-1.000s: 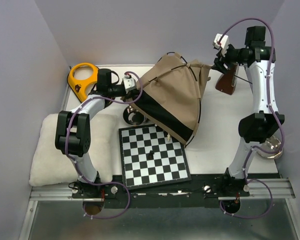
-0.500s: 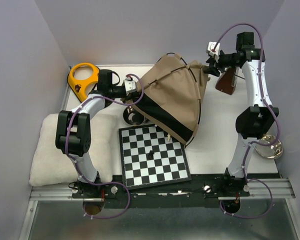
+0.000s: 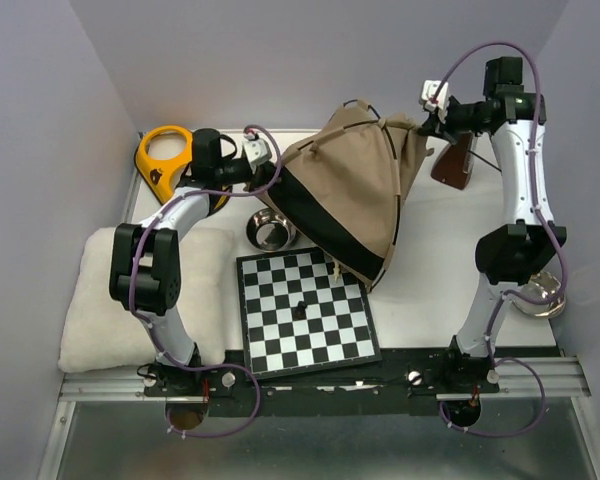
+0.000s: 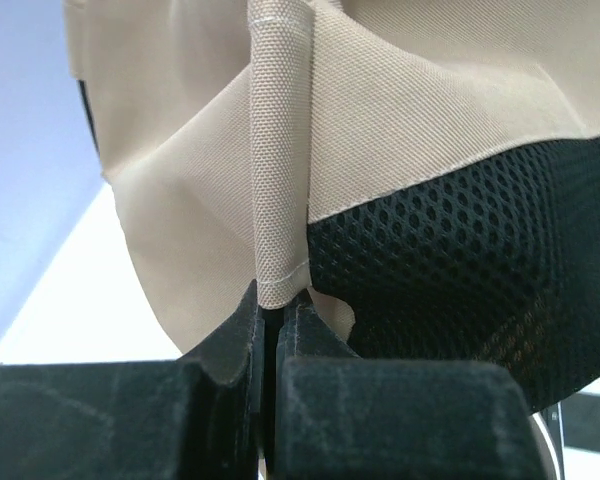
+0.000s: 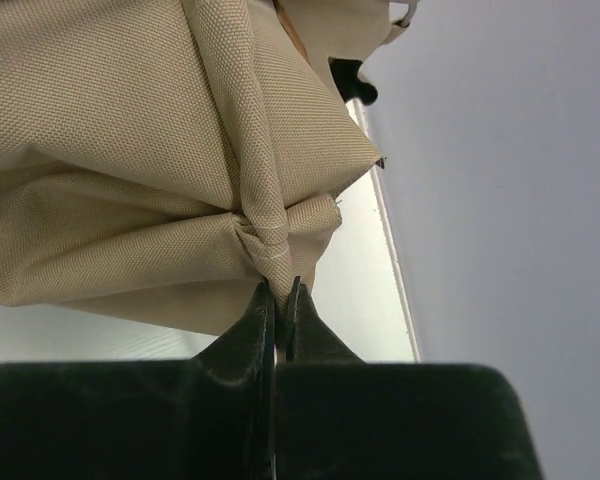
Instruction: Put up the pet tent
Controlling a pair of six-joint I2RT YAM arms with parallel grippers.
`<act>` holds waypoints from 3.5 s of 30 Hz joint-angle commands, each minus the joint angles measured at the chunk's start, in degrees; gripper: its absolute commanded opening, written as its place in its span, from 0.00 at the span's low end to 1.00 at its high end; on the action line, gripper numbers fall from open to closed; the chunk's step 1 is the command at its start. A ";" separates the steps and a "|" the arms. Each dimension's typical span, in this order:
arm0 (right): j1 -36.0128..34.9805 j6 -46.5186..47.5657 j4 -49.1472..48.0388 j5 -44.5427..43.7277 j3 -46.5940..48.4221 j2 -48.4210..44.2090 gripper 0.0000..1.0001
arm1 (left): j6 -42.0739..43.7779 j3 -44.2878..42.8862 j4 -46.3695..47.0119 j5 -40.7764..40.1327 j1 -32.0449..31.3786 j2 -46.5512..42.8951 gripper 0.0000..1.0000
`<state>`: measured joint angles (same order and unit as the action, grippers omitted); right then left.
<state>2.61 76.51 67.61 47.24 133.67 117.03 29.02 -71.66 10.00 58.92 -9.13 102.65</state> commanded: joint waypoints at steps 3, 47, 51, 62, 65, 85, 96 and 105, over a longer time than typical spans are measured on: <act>1.34 -18.56 -7.83 5.05 3.61 -10.24 0.01 | -18.45 -4.63 11.18 -3.18 -0.10 -4.04 0.00; -12.54 -32.74 -18.22 8.65 -15.19 -20.18 0.01 | 16.51 -61.58 -57.27 1.90 -6.34 3.43 0.43; -12.89 -32.83 -18.48 8.92 -14.57 -20.00 0.01 | 18.18 -60.01 -61.50 3.22 -6.43 0.98 0.43; -13.60 -30.72 -17.25 8.92 -15.28 -20.27 0.01 | 5.62 -44.71 -45.06 4.01 -6.52 -8.70 0.45; -13.95 -30.72 -17.34 8.92 -15.37 -20.44 0.01 | 5.43 -45.15 -47.00 4.98 -7.04 -8.08 0.46; -15.18 -28.17 -15.32 11.99 -16.51 -22.55 0.01 | 11.94 -45.85 -48.93 -4.16 -9.77 -4.30 0.40; -15.36 -26.33 -14.18 11.21 -17.03 -23.69 0.01 | 16.43 -47.09 -55.97 -3.98 -9.69 -4.04 0.00; -10.71 -18.42 -7.42 4.79 -19.50 -23.08 0.01 | 2.18 -42.59 -38.21 -3.46 -0.90 -7.29 0.00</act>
<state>-12.27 53.47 54.08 54.94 115.07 95.59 35.42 -112.81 -35.57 58.52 -16.29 97.56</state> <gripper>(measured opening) 0.031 0.037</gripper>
